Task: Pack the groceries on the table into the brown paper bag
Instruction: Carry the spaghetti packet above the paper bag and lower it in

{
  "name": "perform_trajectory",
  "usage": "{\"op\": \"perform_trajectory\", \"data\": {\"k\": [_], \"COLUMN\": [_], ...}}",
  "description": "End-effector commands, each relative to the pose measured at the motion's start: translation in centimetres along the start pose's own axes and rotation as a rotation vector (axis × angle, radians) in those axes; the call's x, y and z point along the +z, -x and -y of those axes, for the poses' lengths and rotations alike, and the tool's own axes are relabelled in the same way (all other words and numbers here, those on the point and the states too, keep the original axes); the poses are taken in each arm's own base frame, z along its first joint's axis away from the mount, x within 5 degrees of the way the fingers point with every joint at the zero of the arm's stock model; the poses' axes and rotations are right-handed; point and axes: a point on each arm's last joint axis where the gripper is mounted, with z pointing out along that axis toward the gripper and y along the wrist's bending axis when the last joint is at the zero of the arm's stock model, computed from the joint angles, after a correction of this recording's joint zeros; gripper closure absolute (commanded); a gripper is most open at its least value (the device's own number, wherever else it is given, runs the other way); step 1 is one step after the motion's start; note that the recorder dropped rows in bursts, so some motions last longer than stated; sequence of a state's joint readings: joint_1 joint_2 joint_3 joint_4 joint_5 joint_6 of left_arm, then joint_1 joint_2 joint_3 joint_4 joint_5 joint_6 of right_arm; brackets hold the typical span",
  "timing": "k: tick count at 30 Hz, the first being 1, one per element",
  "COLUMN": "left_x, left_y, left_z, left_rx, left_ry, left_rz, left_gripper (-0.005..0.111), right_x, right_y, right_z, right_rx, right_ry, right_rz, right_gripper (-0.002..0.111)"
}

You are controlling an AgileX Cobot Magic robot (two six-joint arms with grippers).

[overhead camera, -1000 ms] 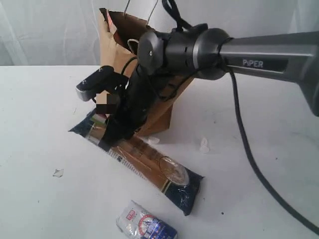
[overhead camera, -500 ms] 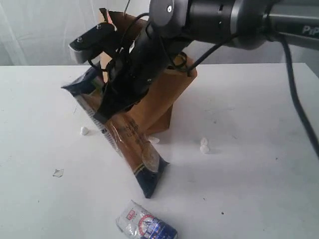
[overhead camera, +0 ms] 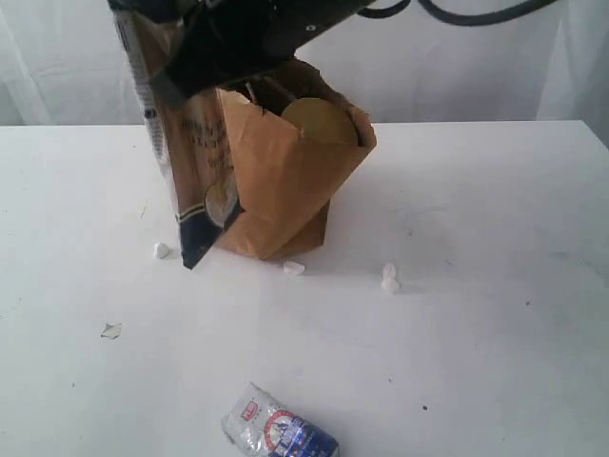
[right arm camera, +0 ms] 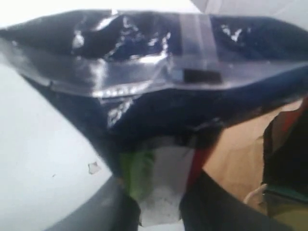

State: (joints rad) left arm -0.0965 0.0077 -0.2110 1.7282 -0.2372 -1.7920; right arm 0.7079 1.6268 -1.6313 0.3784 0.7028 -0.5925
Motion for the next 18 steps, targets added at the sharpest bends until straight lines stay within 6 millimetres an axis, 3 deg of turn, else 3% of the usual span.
{"op": "perform_trajectory", "data": {"k": [1, 4, 11, 15, 18], "left_x": [-0.1, -0.1, -0.1, -0.1, -0.1], "left_y": [-0.2, -0.2, -0.2, -0.2, -0.2], "left_z": [0.1, 0.1, 0.1, 0.1, 0.1], "left_rx": [0.015, 0.015, 0.015, 0.015, 0.015], "left_ry": [-0.014, -0.014, -0.014, -0.014, -0.014], "left_rz": [0.001, 0.001, 0.001, 0.001, 0.001], "left_gripper": [0.107, 0.107, 0.107, 0.107, 0.107], "right_x": [-3.7, -6.6, -9.4, -9.1, -6.9], "right_y": [3.3, 5.6, 7.7, 7.2, 6.5], "right_z": [0.5, 1.4, 3.0, 4.3, 5.3], "right_rx": [0.048, 0.063, 0.070, 0.075, 0.076], "right_ry": [-0.120, -0.265, -0.487, -0.529, -0.543], "right_rz": [0.275, 0.532, 0.874, 0.871, 0.828], "right_gripper": [0.108, 0.108, 0.108, 0.108, 0.108]}}
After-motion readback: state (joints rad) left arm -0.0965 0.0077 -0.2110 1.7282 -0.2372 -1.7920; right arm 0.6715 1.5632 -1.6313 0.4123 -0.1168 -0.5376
